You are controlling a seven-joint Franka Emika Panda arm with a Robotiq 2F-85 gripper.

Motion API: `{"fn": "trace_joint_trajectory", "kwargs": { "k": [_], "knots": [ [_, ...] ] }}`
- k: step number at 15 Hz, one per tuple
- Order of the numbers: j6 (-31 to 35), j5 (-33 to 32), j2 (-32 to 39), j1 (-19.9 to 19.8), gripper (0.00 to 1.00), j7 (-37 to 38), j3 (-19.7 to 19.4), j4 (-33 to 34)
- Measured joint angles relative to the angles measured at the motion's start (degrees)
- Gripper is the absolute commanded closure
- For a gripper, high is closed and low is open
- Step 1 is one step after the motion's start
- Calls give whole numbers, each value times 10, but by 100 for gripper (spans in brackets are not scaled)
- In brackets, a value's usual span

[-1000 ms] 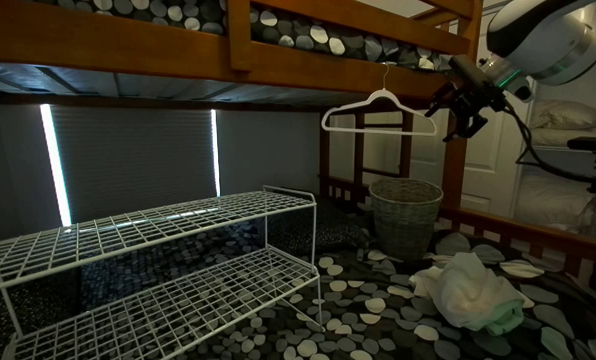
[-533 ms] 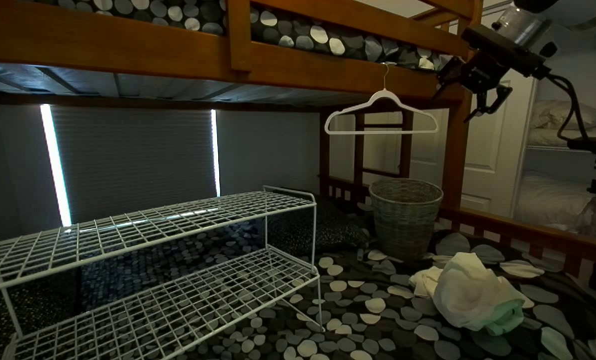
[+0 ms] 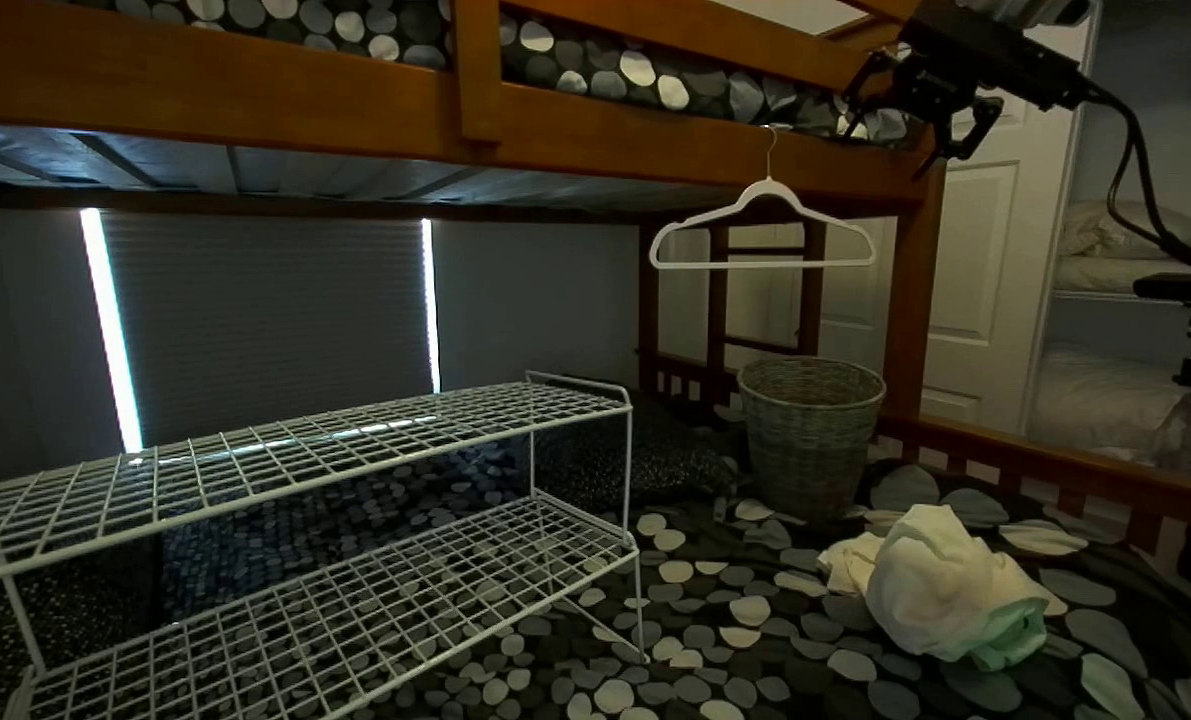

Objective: Change the white clothes hanger on the base of the top bunk

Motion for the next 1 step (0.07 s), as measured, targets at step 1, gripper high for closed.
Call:
{"fn": "trace_joint_trajectory", "kwargs": {
  "k": [1],
  "knots": [
    [3,-5,0,-1,0,-6,1,0]
  ]
}}
